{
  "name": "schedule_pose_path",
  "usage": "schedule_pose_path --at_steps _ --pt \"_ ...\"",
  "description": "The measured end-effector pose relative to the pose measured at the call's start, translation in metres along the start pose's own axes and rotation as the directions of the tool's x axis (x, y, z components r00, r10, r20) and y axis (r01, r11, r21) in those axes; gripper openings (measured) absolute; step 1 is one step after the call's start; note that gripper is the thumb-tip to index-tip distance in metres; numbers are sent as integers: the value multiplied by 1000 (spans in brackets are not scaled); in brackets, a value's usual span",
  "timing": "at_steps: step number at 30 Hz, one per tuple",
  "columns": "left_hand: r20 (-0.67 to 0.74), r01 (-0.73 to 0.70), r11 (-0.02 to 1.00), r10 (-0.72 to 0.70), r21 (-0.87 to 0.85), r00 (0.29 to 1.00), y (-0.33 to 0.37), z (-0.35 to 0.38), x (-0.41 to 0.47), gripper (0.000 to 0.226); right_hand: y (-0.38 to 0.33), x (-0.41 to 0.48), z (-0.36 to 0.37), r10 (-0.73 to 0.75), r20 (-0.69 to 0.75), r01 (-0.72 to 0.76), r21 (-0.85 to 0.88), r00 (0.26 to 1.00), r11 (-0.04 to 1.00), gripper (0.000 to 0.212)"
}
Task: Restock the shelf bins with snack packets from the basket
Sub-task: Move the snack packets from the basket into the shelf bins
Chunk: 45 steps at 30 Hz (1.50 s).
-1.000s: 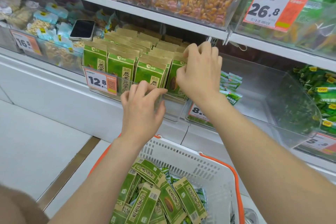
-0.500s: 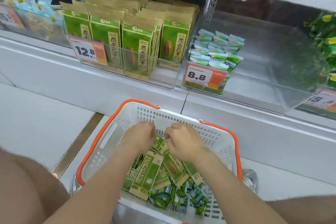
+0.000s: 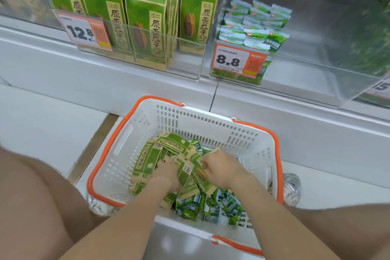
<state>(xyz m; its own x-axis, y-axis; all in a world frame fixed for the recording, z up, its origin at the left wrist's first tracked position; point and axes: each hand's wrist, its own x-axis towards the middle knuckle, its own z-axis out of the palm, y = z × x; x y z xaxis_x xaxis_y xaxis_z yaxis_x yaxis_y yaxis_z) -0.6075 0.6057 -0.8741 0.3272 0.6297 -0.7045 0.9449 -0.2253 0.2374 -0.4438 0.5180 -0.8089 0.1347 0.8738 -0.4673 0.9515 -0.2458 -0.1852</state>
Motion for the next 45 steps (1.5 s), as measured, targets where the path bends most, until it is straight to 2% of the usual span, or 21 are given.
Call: schedule_pose_path --at_steps 4,7,10,12,14,15,16,18,20,22,24,25,30,33,35,37,39,40,42,44,45 --pt "23 -26 991 30 -133 999 0 -23 -4 64 -5 0 5 -20 40 21 -26 999 999 23" --pt "34 -16 927 32 -374 999 -2 -49 -8 75 -10 -1 2 -73 -38 72 -44 997 996 33" --pt "82 8 651 83 -759 993 3 -72 -22 79 -18 -4 -6 -137 -134 144 39 981 989 66" --pt "90 21 515 111 -857 990 9 -85 -29 59 -26 -6 -18 -137 -182 181 250 974 951 60" --pt "97 26 474 125 -880 987 11 -96 -36 36 -29 -4 -31 -116 -272 221 397 955 891 30" --pt "104 38 470 115 -882 988 10 -102 -41 42 -29 -4 -40 -95 -323 237 437 942 868 19" --pt "104 43 496 94 -867 990 8 -109 -46 57 -26 -3 -49 -70 -370 251 465 926 849 23" --pt "18 -52 660 99 -749 995 6 -121 -57 83 -20 -4 -64 4 -434 252 532 901 808 31" --pt "-59 -193 756 200 -626 978 5 -129 -65 91 -13 -6 -76 109 -464 252 647 879 720 17" --pt "-34 -299 671 378 -679 925 6 -130 -70 69 -9 -7 -85 206 -448 249 760 870 601 0" --pt "-3 -333 562 507 -757 862 3 -129 -67 35 -7 -7 -90 233 -453 256 781 861 570 3" --pt "5 -336 532 539 -777 842 2 -130 -65 29 -6 -7 -93 230 -457 264 780 859 567 5" --pt "-57 -407 494 581 -768 812 4 -139 -69 29 -13 -17 -109 230 -482 299 784 845 543 4" --pt "-164 -499 463 592 -732 789 9 -150 -73 30 -24 -24 -127 193 -561 382 739 805 555 10" --pt "-271 -561 411 577 -719 770 14 -161 -79 32 -34 -30 -145 132 -660 450 631 740 632 15" --pt "-399 -639 355 552 -683 732 22 -174 -87 29 -43 -39 -167 51 -772 458 427 633 780 17" --pt "-560 -762 401 518 -509 647 31 -188 -95 25 -54 -52 -191 -41 -869 450 215 493 867 19" --pt "-654 -805 471 488 -360 578 35 -194 -98 28 -60 -59 -202 -65 -910 474 151 409 868 19" --pt "-823 -830 550 429 -88 371 42 -203 -103 31 -72 -71 -223 -30 -974 543 101 226 834 19" --pt "-916 -809 582 364 83 167 48 -210 -108 27 -81 -78 -243 71 -995 608 99 71 788 17" --pt "-934 -773 617 344 146 99 51 -213 -108 28 -84 -79 -251 125 -992 626 104 11 773 17"
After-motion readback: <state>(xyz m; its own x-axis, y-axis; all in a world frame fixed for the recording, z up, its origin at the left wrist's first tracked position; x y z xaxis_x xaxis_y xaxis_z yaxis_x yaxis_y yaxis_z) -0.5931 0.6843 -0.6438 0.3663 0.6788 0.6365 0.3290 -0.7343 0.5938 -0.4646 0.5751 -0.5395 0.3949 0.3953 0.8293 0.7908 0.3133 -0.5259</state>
